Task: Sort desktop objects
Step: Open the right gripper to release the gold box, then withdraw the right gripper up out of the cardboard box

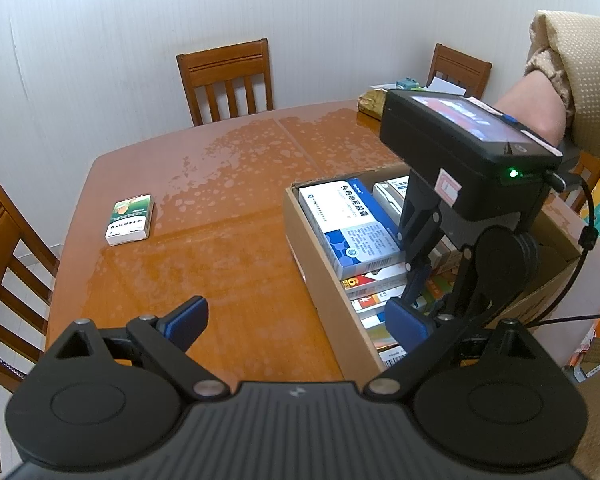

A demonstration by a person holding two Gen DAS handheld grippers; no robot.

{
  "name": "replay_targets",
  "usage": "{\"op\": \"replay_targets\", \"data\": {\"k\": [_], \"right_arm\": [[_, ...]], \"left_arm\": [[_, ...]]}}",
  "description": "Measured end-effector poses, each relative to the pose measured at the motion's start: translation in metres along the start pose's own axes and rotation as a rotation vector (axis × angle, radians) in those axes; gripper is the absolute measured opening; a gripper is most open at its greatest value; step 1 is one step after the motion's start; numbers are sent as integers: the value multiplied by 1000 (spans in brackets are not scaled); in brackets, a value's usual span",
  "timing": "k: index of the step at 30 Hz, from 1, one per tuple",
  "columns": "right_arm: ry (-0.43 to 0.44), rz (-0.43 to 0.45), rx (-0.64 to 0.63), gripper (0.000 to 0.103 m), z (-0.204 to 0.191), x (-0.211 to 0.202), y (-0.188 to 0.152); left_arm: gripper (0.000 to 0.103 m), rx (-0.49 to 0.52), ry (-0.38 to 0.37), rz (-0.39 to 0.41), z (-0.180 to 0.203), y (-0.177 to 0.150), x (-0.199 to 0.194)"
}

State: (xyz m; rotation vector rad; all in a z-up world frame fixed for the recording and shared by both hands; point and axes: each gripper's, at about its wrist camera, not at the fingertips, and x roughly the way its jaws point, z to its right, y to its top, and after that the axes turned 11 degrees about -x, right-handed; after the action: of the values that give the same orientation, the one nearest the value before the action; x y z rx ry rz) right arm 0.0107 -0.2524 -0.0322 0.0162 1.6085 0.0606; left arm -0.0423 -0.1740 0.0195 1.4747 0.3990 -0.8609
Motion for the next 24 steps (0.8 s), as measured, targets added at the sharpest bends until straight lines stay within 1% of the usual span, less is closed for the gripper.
{"op": "replay_targets", "data": {"k": [1,9,12,14,18,19,20,24], "right_arm": [[-3,0,0,37,0,0,0],[-30,9,6,37,-5,-5,-6],[-49,18,11,44,-7,-9,-10],[-64,26,14,44,-9,-12,-12],[-73,50,17,45,-12,-21,-20],[-79,55,15,50,-13,-23,-22],[-85,62,12,51,-15,-25,-25],[-87,118,22,52,-17,-40,-37]], "left_arm": [[95,0,0,1,0,0,0],[95,8,2,10,5,-1,-2],[95,13,5,15,9,-2,-3],[95,17,8,19,12,-2,-4],[95,24,24,26,19,-1,-5],[95,25,28,27,21,-1,-5],[95,26,33,27,23,-1,-5],[95,33,47,23,30,1,-6]]}}
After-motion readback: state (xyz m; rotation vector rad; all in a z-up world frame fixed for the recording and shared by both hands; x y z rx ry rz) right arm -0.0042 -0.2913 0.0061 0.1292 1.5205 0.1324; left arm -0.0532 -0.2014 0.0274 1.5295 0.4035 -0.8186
